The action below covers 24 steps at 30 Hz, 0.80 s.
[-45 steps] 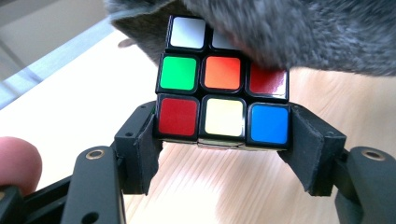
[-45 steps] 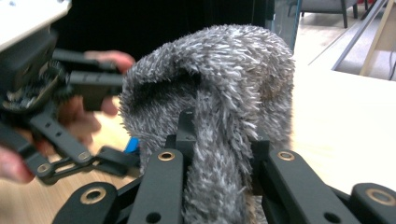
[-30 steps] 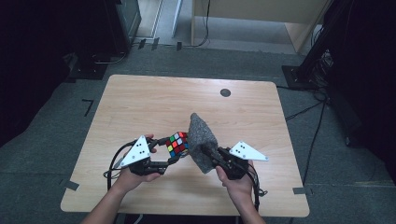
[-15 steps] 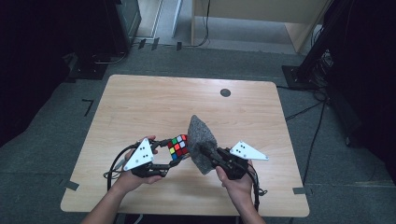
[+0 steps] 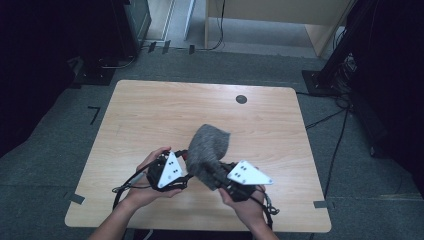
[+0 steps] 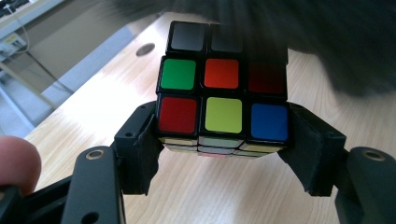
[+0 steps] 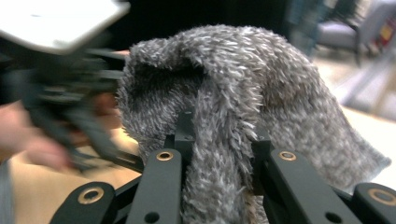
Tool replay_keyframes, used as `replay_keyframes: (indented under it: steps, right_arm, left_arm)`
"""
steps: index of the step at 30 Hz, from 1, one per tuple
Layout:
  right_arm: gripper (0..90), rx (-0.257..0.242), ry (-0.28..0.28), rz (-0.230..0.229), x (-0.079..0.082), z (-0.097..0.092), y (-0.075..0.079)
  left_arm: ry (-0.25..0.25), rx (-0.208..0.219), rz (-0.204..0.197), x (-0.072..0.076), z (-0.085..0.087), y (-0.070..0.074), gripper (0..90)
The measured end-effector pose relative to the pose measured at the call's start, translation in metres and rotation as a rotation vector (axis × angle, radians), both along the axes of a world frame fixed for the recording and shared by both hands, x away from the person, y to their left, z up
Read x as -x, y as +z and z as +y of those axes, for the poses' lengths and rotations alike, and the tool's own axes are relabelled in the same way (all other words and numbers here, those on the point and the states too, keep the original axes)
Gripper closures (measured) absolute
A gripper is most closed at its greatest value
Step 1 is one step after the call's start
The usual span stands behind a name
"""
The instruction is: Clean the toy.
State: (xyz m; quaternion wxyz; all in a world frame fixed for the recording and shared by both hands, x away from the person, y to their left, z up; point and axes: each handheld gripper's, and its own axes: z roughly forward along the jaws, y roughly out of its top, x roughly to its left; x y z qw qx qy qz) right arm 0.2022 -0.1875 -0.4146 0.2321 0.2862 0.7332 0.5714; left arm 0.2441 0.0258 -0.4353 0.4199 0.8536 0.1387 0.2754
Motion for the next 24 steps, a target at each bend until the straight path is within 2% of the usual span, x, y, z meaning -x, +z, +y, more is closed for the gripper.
replay_keyframes:
  steps: [2,3,4,5,6,7,8,9,10,11,12,13,14,16,19,20,21,22,24]
  right_arm:
    - [74.4,0.08,0.024,0.001,0.003,0.014,-0.006]
    - [74.6,0.115,0.001,0.003,0.003,0.017,-0.011]
    - [74.8,0.106,-0.018,0.01,0.0,0.014,-0.013]
    - [75.0,0.071,-0.037,0.03,-0.003,0.008,-0.014]
    - [75.2,0.052,-0.091,0.045,-0.006,0.002,-0.012]
    - [75.2,0.047,-0.15,0.041,-0.008,-0.003,-0.011]
    - [75.3,0.032,-0.169,0.037,-0.008,-0.008,-0.009]
    - [75.1,0.014,-0.161,0.032,-0.007,-0.01,-0.007]
    - [74.9,0.002,-0.124,0.026,-0.005,-0.008,-0.006]
    - [74.4,-0.001,-0.063,0.012,-0.003,-0.004,-0.006]
    - [74.1,0.013,-0.006,0.012,-0.001,0.002,-0.007]
    - [74.2,0.047,0.017,0.014,0.0,0.008,-0.008]
    - [74.5,0.074,0.015,0.015,0.0,0.012,-0.01]
    - [75.2,0.066,-0.011,0.036,-0.004,0.008,-0.011]
    - [75.6,0.087,-0.181,0.018,-0.007,-0.006,-0.008]
    - [75.6,0.066,-0.199,0.02,-0.007,-0.009,-0.006]
    - [75.5,0.042,-0.185,0.015,-0.006,-0.01,-0.005]
    - [75.2,0.027,-0.14,0.012,-0.004,-0.008,-0.004]
    - [74.9,0.037,-0.008,0.011,0.0,0.005,-0.006]
  left_arm:
    - [-0.013,-0.024,-0.012,0.004,-0.005,-0.001,34.4]
    - [-0.014,-0.028,-0.016,0.005,-0.006,-0.001,34.4]
    - [-0.009,-0.036,-0.02,0.005,-0.006,-0.002,34.5]
    - [-0.006,-0.035,-0.014,0.004,-0.005,-0.003,34.5]
    - [-0.005,-0.025,-0.007,0.003,-0.003,-0.003,34.5]
    - [-0.006,-0.011,0.003,0.002,-0.002,-0.002,34.5]
    - [-0.006,0.003,0.009,0.001,-0.001,-0.001,34.5]
    - [-0.008,0.006,0.009,0.001,-0.001,-0.001,34.5]
    - [-0.006,0.008,0.009,0.001,-0.002,-0.001,34.5]
    - [-0.011,0.001,0.004,0.001,-0.003,-0.001,34.5]
    - [-0.016,0.0,0.0,0.002,-0.003,-0.002,34.5]
    - [-0.022,-0.003,-0.005,0.004,-0.004,-0.002,34.5]
    - [-0.024,-0.008,-0.013,0.005,-0.004,-0.002,34.5]
    - [-0.015,-0.022,-0.023,0.005,-0.004,-0.003,34.5]
    - [-0.012,-0.009,-0.012,0.002,-0.002,-0.002,34.5]
    - [-0.008,-0.007,-0.013,0.002,-0.001,-0.002,34.5]
    - [-0.007,-0.008,-0.013,0.002,-0.002,-0.002,34.4]
    - [-0.01,-0.007,-0.012,0.002,-0.002,-0.002,34.5]
    - [-0.029,0.012,-0.002,0.003,-0.002,0.0,34.5]
